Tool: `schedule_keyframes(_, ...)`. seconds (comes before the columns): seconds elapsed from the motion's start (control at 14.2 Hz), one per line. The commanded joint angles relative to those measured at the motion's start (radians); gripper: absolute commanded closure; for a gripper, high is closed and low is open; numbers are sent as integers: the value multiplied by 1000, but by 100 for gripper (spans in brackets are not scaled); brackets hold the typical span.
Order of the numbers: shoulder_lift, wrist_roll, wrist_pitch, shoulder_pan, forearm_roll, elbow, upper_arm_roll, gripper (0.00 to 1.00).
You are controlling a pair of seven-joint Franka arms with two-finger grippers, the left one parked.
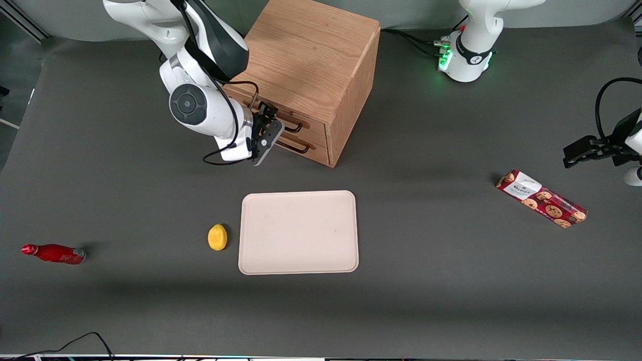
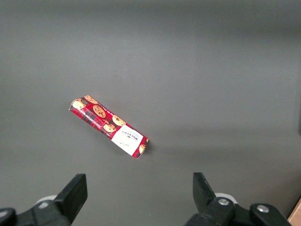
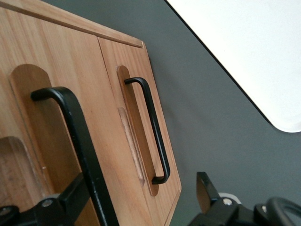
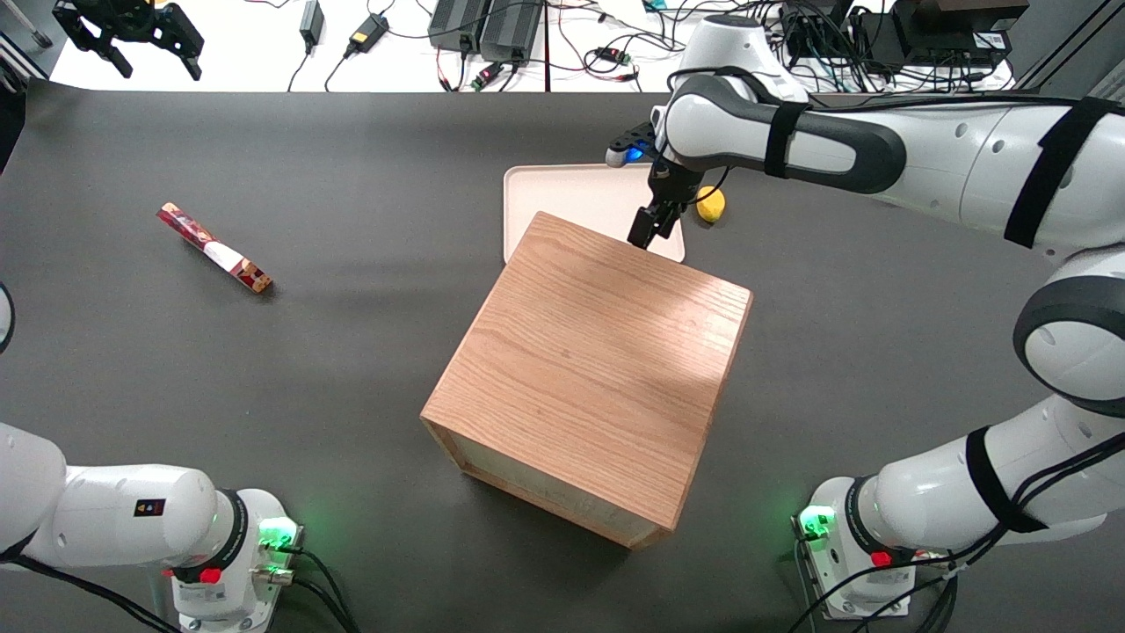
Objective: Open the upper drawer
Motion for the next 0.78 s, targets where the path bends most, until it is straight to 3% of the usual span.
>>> schedule_keyframes(0.0, -11, -62, 21, -14, 26, -13, -7, 0)
schedule_keyframes(0.71, 75, -113, 21, -14, -80, 87, -82, 0)
